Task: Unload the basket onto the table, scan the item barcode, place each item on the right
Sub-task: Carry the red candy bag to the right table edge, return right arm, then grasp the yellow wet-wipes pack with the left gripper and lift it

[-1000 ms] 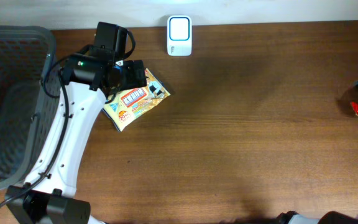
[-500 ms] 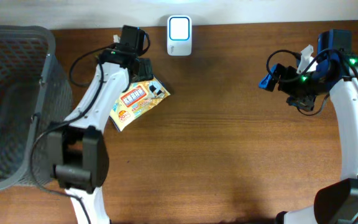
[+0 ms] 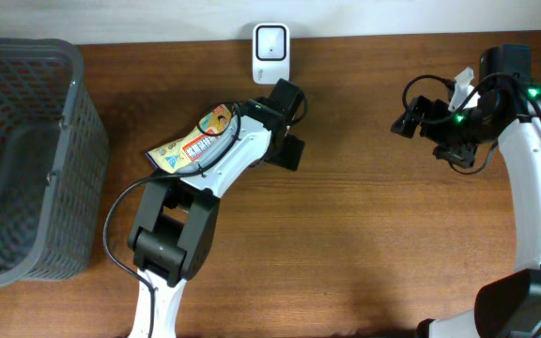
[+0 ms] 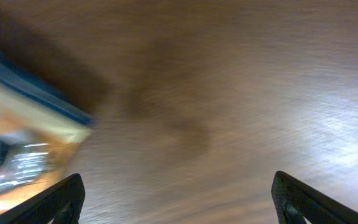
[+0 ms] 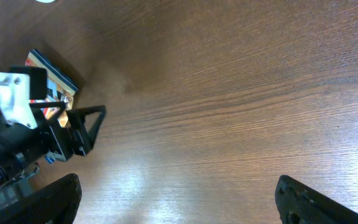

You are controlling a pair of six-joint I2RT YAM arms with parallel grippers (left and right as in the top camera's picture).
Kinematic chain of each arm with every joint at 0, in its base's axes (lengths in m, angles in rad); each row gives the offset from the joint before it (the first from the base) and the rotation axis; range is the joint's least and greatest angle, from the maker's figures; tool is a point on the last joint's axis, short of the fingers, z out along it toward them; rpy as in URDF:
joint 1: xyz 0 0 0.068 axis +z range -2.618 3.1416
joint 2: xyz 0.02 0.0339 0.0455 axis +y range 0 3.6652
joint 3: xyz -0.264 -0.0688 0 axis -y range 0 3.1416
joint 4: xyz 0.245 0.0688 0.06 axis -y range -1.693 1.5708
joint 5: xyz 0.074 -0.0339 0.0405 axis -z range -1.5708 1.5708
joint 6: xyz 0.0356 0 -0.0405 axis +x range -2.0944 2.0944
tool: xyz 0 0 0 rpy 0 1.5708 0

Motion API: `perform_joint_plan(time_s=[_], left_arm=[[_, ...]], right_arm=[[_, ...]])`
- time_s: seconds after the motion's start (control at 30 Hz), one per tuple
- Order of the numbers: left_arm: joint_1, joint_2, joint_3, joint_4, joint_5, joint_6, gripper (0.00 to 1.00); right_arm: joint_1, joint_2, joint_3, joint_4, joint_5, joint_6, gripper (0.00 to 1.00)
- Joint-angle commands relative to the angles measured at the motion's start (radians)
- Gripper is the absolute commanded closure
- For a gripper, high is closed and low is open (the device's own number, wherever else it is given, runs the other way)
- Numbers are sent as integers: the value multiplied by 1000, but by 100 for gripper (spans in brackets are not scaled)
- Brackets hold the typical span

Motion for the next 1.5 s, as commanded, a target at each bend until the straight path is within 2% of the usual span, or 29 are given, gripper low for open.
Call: perform_joint_plan(time_s=[0.0,0.1,0.17,0.27,0.37,0.5,0.57,0.63,0.67,0.7,0.73,0.83,0.87,0.9,0.97,1.03,1.17,1.2,1.3,1.37,1.47], left_arm=[[24,11,20,-1,-429,16,4],[39,30,19,31,-461,25,4],[36,100,19,41,-438,90,2],[55,146,19,74,-469,91,0],[80,151,19,77,-434,99,5],[68,151,19,35,163,214,7],[26,151,19,32,260,214,13],[-5,151,19,9,268,223,20],[-17,151,20,3,226,232,20],[-24,151,20,2,123,221,21],[-22,148,33,-22,13,201,26],[6,125,180,-153,12,182,32],[29,107,274,-211,-4,154,32],[54,92,324,-239,-65,90,27],[128,77,345,-243,-206,1,25],[226,90,317,-228,-248,-27,34],[353,169,301,-223,-240,-27,38],[365,187,301,-228,-186,-26,39],[356,230,301,-260,163,58,41],[303,232,302,-264,345,127,40],[253,230,325,-276,363,127,36]], right_arm=[[4,-5,-8,-1,9,-11,2],[4,-5,-8,-1,9,-11,1],[4,-5,-8,-1,9,-11,2],[4,-5,-8,-1,9,-11,2],[4,-5,-8,-1,9,-11,2],[4,-5,-8,-1,9,-11,2],[4,-5,-8,-1,9,-11,2],[4,-5,-8,-1,9,-11,2],[4,-5,-8,-1,9,-11,2],[4,-5,-8,-1,9,-11,2],[4,-5,-8,-1,9,-11,2],[4,-5,-8,-1,9,-11,2],[4,-5,-8,-1,9,-11,2],[4,-5,-8,-1,9,-11,2],[4,-5,-8,-1,9,-11,2],[4,-5,-8,-1,9,-11,2],[4,-5,-8,-1,9,-11,2],[4,-5,-8,-1,9,-11,2],[4,-5,-8,-1,9,-11,2],[4,-5,-8,-1,9,-11,2],[4,-5,-8,-1,9,-11,1]])
